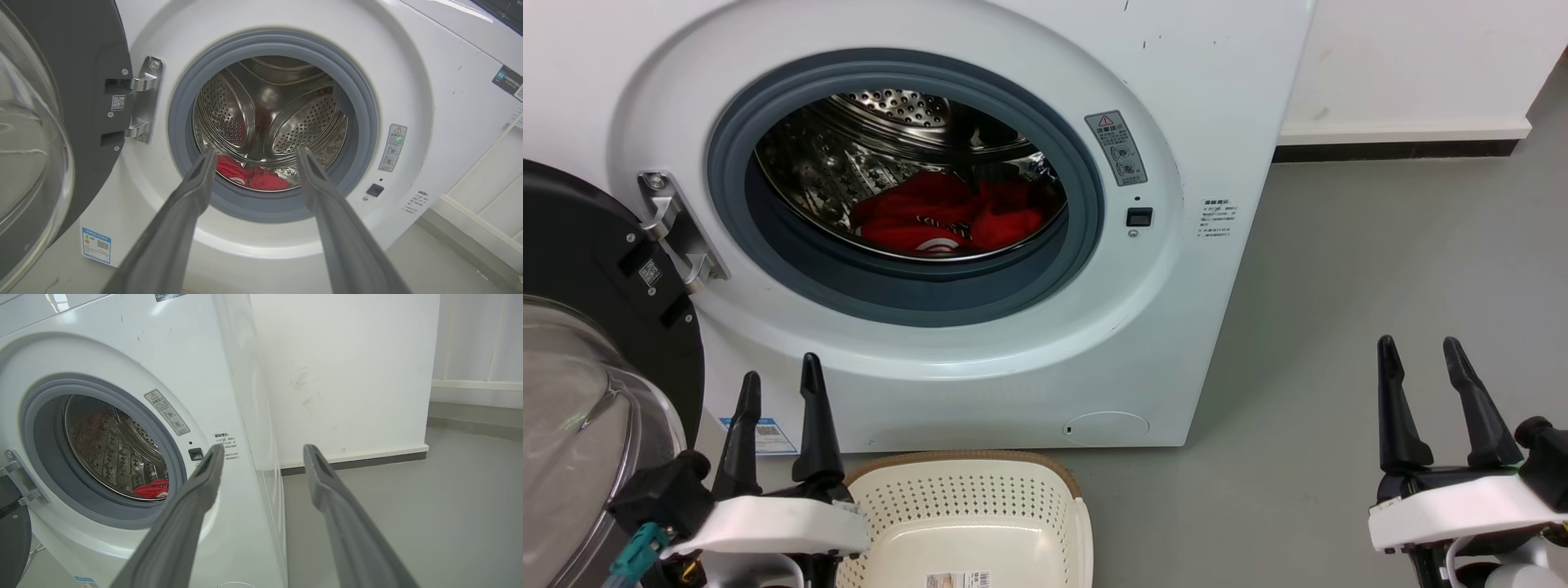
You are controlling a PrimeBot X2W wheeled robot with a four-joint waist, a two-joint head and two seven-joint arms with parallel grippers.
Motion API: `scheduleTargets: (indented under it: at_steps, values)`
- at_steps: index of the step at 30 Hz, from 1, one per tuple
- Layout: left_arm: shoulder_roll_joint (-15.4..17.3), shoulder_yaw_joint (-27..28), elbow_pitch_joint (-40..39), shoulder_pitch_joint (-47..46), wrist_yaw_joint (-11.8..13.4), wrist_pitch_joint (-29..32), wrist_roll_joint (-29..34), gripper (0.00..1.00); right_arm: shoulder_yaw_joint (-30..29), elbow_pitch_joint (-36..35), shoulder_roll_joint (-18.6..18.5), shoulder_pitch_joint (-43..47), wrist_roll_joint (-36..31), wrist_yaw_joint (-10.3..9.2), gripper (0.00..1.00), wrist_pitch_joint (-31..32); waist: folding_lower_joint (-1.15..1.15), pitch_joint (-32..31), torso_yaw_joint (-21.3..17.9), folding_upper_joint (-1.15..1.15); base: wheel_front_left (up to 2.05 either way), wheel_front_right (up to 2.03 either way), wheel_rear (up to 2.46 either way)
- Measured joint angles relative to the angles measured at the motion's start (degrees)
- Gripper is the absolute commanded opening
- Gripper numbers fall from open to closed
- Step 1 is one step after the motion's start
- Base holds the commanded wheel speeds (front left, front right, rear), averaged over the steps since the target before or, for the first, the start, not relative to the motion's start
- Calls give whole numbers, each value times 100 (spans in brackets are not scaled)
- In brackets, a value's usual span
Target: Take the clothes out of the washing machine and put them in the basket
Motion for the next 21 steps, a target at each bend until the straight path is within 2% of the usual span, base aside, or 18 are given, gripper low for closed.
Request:
scheduleTargets:
  at_steps: [12,21]
  values:
    - [210,-411,77,91,148,-162,747,100,-10,113,-1,96,-766,1,100,-168,0,-8,-18,0,0,0,0]
    - [270,-603,269,127,93,-270,1114,100,18,489,-4,191,-955,1,100,-287,0,-24,-56,0,0,0,0]
